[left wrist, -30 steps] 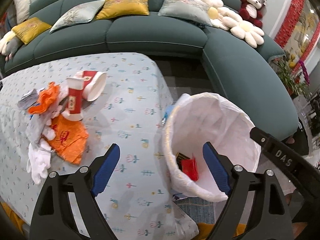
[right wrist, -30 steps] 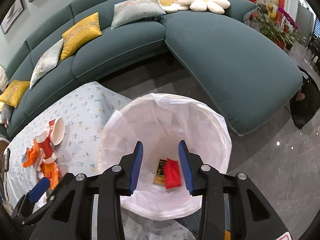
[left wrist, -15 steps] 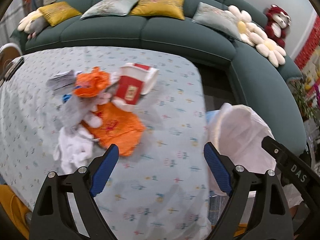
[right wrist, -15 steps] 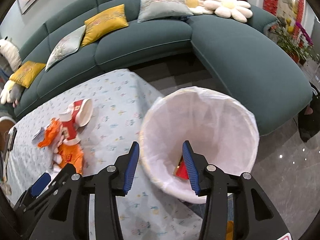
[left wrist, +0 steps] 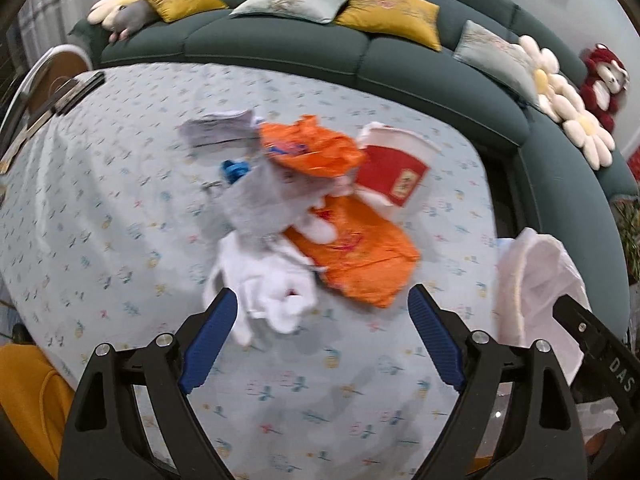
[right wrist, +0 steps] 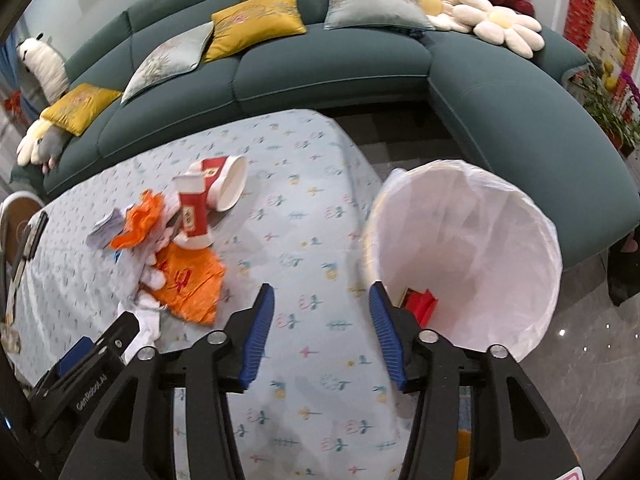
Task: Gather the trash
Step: 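Move both tools back to the trash pile on the table, then grasp the white glove with the left tool while the right tool grasps the orange bag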
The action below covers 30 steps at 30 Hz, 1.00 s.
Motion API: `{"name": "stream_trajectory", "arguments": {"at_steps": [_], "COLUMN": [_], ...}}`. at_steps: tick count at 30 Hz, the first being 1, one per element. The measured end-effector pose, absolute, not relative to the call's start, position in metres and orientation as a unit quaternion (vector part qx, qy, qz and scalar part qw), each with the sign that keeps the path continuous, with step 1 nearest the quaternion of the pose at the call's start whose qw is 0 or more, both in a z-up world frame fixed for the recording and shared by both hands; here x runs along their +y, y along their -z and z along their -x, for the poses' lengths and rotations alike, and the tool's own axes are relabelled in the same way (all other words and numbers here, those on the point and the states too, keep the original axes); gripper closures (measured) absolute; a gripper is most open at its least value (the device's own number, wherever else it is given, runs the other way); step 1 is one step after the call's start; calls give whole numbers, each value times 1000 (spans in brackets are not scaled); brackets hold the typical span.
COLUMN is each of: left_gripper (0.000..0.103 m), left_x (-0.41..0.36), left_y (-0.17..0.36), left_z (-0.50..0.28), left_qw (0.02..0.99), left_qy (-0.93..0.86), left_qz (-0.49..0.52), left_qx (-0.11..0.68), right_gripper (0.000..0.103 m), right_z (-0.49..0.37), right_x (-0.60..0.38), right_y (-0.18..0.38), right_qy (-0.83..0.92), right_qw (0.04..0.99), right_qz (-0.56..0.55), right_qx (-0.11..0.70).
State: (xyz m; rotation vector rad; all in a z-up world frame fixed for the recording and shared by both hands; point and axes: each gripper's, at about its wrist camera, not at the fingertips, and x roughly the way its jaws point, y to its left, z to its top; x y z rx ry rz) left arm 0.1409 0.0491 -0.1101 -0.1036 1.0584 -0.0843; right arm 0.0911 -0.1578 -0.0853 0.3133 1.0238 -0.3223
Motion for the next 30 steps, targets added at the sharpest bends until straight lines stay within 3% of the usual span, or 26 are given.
{"name": "stream_trajectory", "arguments": {"at_steps": [20, 23, 25, 26, 28, 30], "left_gripper": [15, 32, 50, 53, 74, 78], "left_x": [97, 99, 99, 100, 100, 102], "left_y": [180, 189, 195, 194, 192, 192], "left_z": [-184, -186, -186, -186, -184, -182], "left_qw": [806, 799, 789, 789, 792, 791], "left_qy": [1, 9, 26, 28, 37, 46], "left_qz": [89, 92, 99, 100, 97, 97], "left_qx": [585, 595, 606, 606, 601, 603], "right_gripper": [52, 52, 52, 52, 52, 52], "right_z": [-146, -153, -159, -161, -167, -173], "right_x": [-90, -88, -86, -86, -84, -83], "right_y": [138, 146, 152, 154, 161, 168], "right_qy": [98, 95, 91, 90, 89, 89], "right_qw": [824, 819, 816, 815, 812, 807], "right_qz": [-139, -143, -146, -145, -143, -148], "right_qx": [540, 548, 552, 553, 559, 565]}}
